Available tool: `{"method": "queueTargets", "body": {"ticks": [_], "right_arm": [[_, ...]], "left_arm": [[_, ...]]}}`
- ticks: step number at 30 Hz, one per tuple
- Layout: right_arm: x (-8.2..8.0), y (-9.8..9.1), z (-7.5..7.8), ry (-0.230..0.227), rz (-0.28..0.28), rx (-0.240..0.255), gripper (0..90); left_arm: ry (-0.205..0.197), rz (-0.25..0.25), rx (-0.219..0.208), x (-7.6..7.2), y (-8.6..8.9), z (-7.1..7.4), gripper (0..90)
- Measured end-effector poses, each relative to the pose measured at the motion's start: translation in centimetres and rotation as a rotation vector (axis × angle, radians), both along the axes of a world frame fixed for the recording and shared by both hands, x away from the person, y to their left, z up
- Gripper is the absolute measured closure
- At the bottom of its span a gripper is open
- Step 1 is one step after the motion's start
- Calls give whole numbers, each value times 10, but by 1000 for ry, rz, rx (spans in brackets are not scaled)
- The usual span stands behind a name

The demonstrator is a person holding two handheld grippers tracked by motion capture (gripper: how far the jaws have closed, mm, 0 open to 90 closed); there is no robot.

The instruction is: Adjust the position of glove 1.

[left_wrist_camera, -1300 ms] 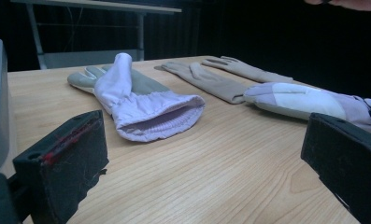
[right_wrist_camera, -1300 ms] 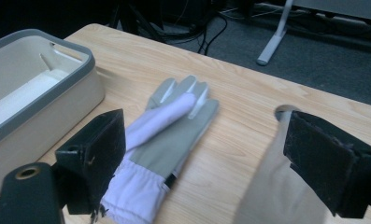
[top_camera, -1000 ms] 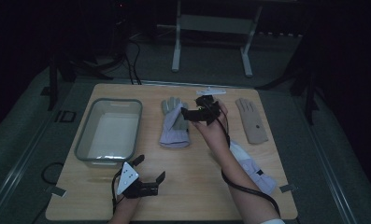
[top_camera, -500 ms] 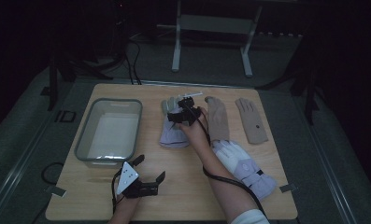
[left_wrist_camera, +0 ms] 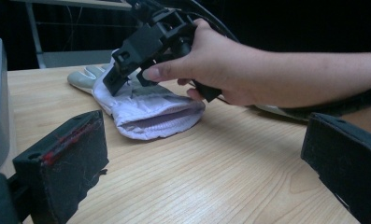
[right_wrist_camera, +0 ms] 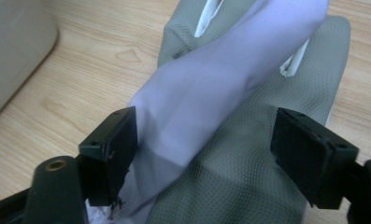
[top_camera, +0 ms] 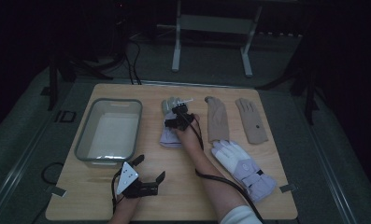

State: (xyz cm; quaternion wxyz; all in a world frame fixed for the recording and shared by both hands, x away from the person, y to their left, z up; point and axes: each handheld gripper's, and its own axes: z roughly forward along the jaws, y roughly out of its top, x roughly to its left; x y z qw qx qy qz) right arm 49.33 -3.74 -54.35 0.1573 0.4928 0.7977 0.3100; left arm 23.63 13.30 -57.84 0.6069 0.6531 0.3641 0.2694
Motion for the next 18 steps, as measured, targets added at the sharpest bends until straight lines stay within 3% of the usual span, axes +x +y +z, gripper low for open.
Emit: {"method": "queueTargets", "body": {"ticks": [6, 10, 12, 13, 18], "right_arm": [[-3, 3, -2, 1, 9, 4, 483], [-5, 0, -2, 11, -10, 58, 647], [-5, -1, -1, 14, -14, 69, 686], [-7, -4, 2, 19, -23, 91, 762], [-19, -9, 17, -10, -42, 114, 780]], "left_arm": [[-2, -2, 4, -1, -1, 0, 9], [2, -2, -3, 0, -1, 0, 9], [4, -2, -4, 0, -1, 0, 9], [4, -1, -5, 0, -1, 0, 9], [3, -2, -6, 0, 0, 0, 9]]}}
